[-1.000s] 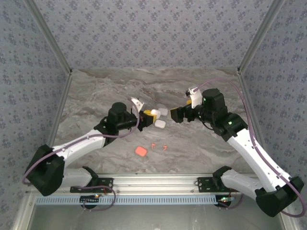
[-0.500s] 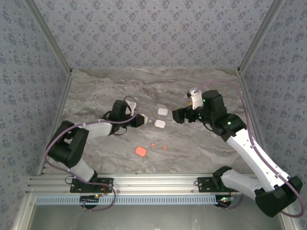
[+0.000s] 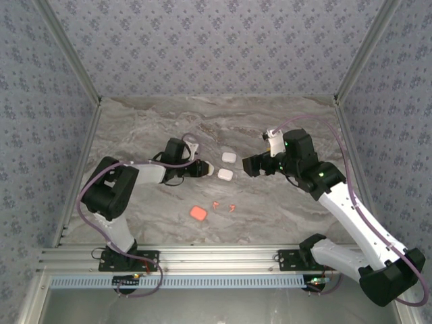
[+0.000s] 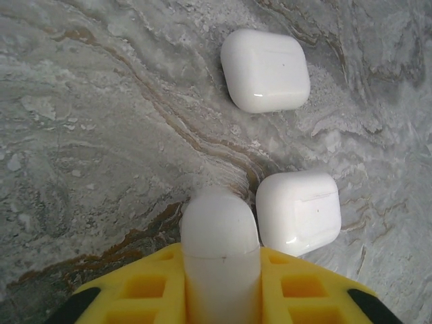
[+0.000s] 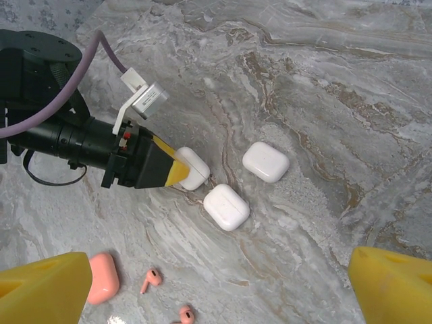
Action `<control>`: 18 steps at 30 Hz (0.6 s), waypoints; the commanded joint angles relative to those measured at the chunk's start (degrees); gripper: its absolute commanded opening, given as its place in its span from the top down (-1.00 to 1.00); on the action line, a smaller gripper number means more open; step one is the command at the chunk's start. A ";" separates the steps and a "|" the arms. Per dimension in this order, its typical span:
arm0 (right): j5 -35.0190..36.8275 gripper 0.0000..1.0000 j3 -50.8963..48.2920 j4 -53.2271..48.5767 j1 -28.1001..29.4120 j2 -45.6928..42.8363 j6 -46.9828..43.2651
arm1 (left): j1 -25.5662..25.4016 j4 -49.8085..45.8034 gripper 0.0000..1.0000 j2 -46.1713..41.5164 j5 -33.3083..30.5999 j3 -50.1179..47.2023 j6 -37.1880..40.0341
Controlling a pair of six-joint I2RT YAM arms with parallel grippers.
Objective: Insert the wireless bluetooth earbuds into the charging case
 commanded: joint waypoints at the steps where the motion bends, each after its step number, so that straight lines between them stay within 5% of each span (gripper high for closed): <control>1: -0.75 -0.99 -0.57 -0.12 -0.45 -0.72 0.56 | 0.41 -1.33 0.30 0.82 -0.92 1.07 0.24; 4: -0.77 -0.99 -0.70 -0.43 -0.53 -0.85 0.30 | 0.75 -1.46 0.00 -0.06 -2.36 0.59 0.22; 11: 2.84 -0.99 -0.27 -3.84 2.22 0.63 0.12 | 2.80 -2.57 -0.22 -5.45 -5.50 -1.01 0.76; 18: 9.37 -0.99 0.69 -6.69 15.07 9.75 1.09 | 4.59 -2.38 -0.40 -17.59 -9.34 -4.33 2.11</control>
